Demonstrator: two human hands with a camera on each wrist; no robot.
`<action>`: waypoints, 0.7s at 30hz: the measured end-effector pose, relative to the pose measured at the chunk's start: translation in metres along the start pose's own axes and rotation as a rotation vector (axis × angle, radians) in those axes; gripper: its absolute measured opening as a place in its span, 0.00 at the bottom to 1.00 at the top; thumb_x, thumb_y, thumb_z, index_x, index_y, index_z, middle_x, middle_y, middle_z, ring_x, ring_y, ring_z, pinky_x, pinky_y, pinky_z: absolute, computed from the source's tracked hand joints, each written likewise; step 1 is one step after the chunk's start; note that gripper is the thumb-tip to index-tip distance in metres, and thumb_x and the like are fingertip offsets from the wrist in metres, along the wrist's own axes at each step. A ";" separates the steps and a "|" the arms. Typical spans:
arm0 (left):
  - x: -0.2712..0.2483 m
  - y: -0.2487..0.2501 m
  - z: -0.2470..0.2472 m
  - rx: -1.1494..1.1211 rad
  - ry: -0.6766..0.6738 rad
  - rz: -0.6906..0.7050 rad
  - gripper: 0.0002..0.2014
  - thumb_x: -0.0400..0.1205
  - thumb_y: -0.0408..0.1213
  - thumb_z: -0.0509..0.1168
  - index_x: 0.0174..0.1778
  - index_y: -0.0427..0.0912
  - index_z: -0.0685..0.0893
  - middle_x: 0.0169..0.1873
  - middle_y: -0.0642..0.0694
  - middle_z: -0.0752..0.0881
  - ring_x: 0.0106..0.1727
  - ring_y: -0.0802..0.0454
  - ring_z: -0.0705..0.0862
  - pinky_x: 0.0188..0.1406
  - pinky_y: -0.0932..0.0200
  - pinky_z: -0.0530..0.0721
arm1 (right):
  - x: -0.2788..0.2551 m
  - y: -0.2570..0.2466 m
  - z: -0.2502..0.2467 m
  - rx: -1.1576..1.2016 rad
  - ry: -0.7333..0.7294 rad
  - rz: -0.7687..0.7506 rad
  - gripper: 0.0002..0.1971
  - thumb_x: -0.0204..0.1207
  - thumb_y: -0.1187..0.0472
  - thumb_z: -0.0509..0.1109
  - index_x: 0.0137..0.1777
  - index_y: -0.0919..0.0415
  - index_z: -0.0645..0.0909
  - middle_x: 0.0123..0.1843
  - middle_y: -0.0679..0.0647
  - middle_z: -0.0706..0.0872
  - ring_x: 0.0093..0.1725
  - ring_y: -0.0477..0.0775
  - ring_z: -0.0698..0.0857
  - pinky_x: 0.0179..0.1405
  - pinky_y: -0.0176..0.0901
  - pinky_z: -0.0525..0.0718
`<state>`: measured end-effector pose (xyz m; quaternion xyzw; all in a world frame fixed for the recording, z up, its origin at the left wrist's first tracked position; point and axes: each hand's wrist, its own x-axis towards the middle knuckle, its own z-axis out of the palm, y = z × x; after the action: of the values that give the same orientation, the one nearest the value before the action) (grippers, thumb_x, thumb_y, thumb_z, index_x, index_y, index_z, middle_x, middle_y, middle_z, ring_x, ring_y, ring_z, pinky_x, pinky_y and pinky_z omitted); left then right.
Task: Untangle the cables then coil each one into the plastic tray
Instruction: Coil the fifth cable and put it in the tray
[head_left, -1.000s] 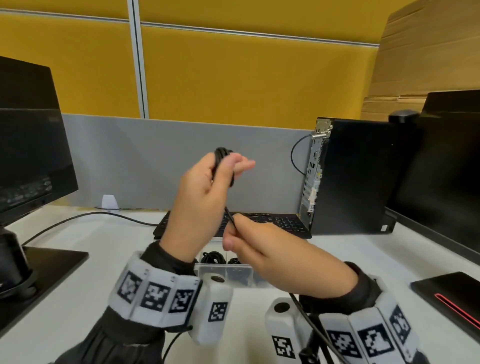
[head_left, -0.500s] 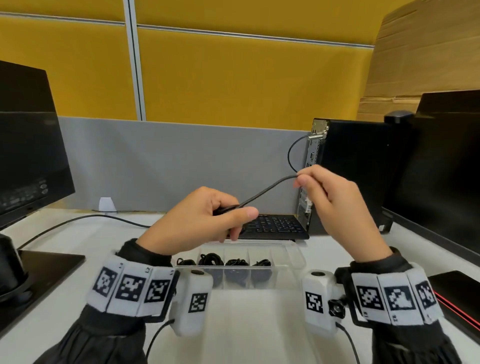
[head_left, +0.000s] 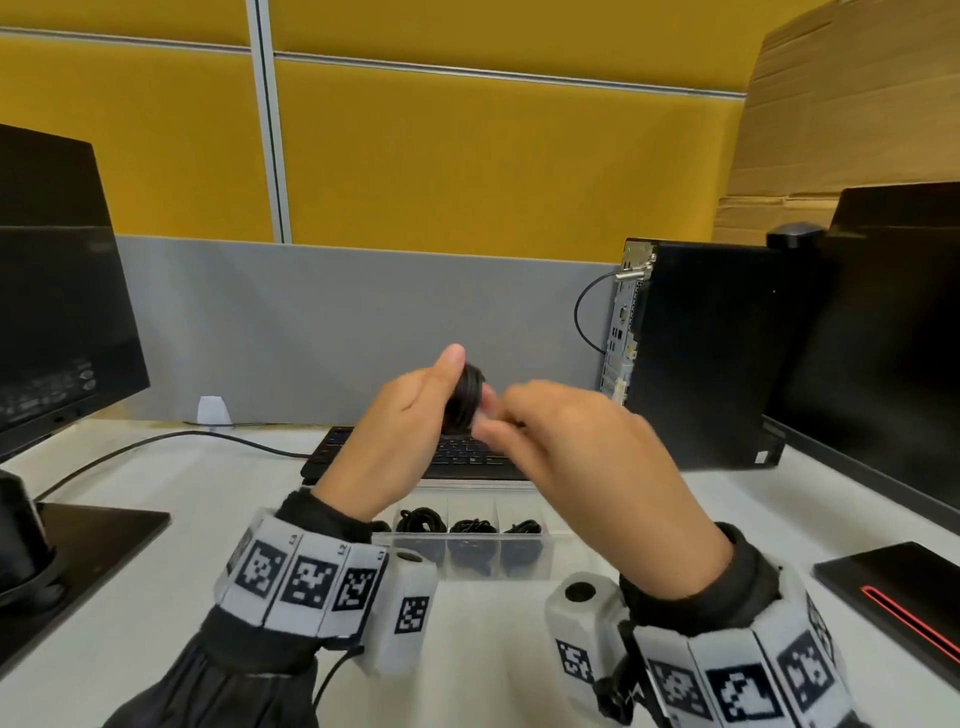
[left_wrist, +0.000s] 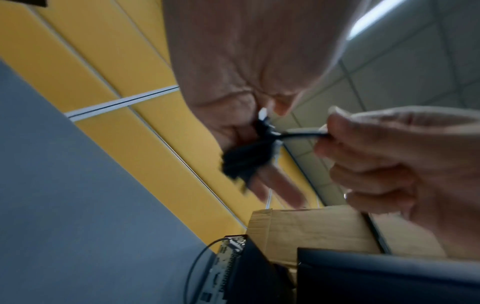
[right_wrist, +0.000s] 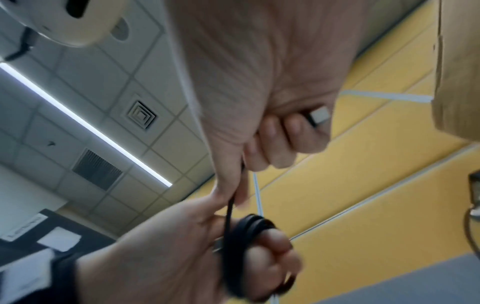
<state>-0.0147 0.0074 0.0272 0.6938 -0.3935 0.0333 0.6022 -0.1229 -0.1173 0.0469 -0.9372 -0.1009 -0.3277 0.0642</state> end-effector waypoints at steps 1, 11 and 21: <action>-0.003 0.005 0.000 -0.001 -0.090 -0.027 0.32 0.82 0.62 0.45 0.33 0.43 0.87 0.33 0.43 0.89 0.47 0.50 0.86 0.65 0.42 0.76 | 0.000 0.002 -0.003 0.059 0.058 -0.004 0.10 0.79 0.42 0.60 0.48 0.48 0.69 0.29 0.41 0.72 0.33 0.45 0.77 0.29 0.41 0.75; -0.009 0.029 0.006 -0.052 -0.170 -0.150 0.32 0.87 0.47 0.46 0.22 0.34 0.78 0.15 0.43 0.78 0.32 0.46 0.83 0.44 0.50 0.77 | 0.003 0.022 0.005 0.322 -0.086 0.025 0.18 0.69 0.33 0.56 0.48 0.46 0.69 0.28 0.40 0.81 0.36 0.45 0.85 0.37 0.50 0.83; -0.017 0.033 0.038 0.019 0.150 0.049 0.20 0.86 0.46 0.51 0.28 0.52 0.78 0.35 0.48 0.74 0.40 0.54 0.76 0.44 0.62 0.74 | 0.005 0.028 0.015 0.209 0.152 0.033 0.19 0.75 0.34 0.45 0.48 0.46 0.67 0.36 0.45 0.86 0.36 0.50 0.85 0.33 0.55 0.83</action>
<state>-0.0621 -0.0153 0.0348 0.6854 -0.3638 0.1035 0.6222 -0.1033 -0.1407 0.0366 -0.8995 -0.1140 -0.3842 0.1742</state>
